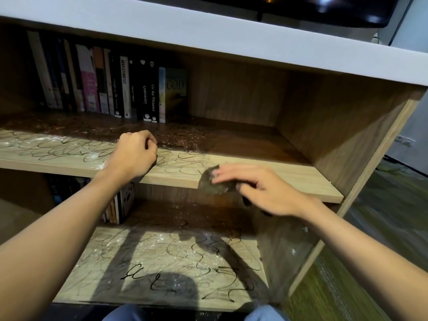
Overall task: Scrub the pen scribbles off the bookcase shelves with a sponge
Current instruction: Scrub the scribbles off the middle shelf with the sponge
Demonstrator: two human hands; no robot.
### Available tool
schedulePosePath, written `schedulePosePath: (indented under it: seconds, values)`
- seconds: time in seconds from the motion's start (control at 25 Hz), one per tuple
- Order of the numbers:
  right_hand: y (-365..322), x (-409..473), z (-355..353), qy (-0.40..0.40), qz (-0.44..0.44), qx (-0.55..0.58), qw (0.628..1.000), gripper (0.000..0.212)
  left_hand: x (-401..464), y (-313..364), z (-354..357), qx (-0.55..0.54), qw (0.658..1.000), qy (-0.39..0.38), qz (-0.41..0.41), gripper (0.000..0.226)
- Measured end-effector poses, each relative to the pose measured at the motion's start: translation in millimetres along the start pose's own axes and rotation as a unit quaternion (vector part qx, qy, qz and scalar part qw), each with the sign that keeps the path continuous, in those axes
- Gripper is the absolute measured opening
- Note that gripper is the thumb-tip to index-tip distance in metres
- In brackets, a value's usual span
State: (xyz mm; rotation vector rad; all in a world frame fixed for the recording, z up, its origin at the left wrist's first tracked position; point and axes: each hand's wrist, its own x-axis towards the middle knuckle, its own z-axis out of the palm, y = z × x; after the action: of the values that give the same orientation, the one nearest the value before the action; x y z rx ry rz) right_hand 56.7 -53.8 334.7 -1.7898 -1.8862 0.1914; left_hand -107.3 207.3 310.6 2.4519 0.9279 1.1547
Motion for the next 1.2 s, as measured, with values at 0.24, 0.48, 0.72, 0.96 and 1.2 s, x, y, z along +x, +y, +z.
schedulePosePath:
  seconds: [0.24, 0.48, 0.72, 0.96, 1.2]
  values:
    - [4.1, 4.5, -1.0, -0.029, -0.008, -0.035, 0.999, 0.057, 0.3, 1.6, 0.4, 0.001, 1.0, -0.001, 0.0, 0.023]
    - [3.5, 5.2, -1.2, -0.024, 0.009, 0.0, 1.0, 0.052, -0.6, 0.4, -0.3, 0.005, 1.0, 0.0, 0.002, 0.024]
    - [7.7, 0.6, 1.6, 0.004, 0.027, 0.023, 0.999, 0.055, -2.9, 2.7, -2.2, 0.031, 0.999, -0.03, 0.02, 0.021]
    - [36.3, -12.6, -24.1, 0.05, 0.11, 0.063, 0.991, 0.047, -0.6, 14.1, -6.3, 0.119, 0.989, -0.048, 0.076, 0.026]
    - [105.0, 20.0, -64.1, 0.029, 0.333, -0.122, 0.935, 0.037, 12.8, 21.9, 5.9, 0.109, 0.992, -0.042, 0.046, 0.023]
